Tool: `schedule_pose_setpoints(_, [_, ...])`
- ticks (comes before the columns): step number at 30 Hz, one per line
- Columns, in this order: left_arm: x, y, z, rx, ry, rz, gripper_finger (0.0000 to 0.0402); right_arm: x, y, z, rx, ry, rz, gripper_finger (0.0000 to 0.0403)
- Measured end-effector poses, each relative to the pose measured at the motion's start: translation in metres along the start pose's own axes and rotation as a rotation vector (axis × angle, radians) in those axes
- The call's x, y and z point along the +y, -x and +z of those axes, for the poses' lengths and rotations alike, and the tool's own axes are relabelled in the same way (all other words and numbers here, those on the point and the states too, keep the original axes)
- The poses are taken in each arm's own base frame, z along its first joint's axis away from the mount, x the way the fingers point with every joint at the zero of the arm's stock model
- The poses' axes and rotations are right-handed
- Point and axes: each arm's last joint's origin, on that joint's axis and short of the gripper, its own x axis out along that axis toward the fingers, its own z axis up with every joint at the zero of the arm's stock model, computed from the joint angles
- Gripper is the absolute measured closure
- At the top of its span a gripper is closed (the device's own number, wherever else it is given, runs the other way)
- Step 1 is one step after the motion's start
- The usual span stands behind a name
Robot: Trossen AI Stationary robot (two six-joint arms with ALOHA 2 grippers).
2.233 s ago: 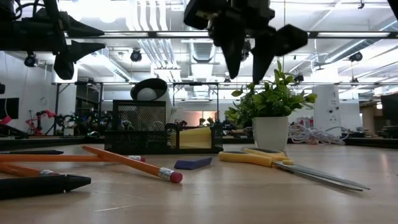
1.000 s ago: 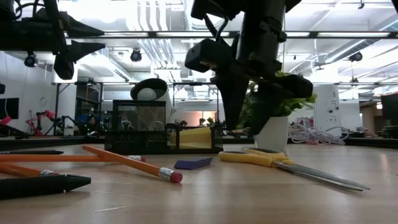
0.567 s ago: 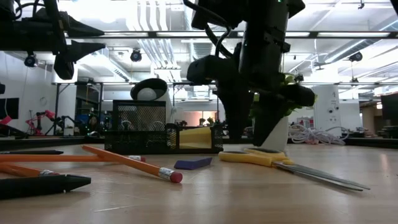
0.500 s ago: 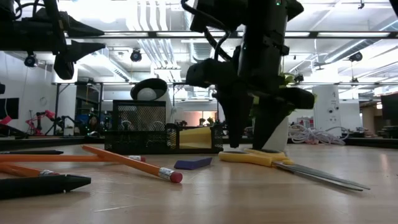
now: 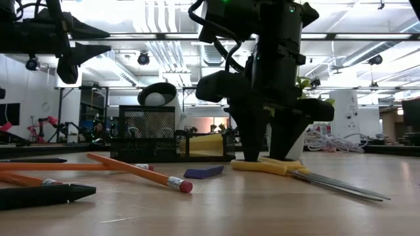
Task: Pick and place office supplies into organizer
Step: Put the yellow scissors in the black desk organizer
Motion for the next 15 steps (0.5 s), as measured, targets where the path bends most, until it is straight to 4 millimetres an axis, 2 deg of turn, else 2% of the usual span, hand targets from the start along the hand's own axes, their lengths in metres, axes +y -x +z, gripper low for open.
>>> schedule_pose_setpoints(7, [0.0000, 0.0000, 0.0000, 0.000, -0.007, 0.000, 0.0269, -0.0003, -0.0006, -0.0005, 0.023, 0.006, 0.001, 0.0255])
schedule_pose_setpoints(15, [0.0000, 0.0000, 0.0000, 0.000, -0.007, 0.000, 0.0269, 0.0000, -0.0013, -0.0017, 0.061, 0.030, 0.010, 0.0335])
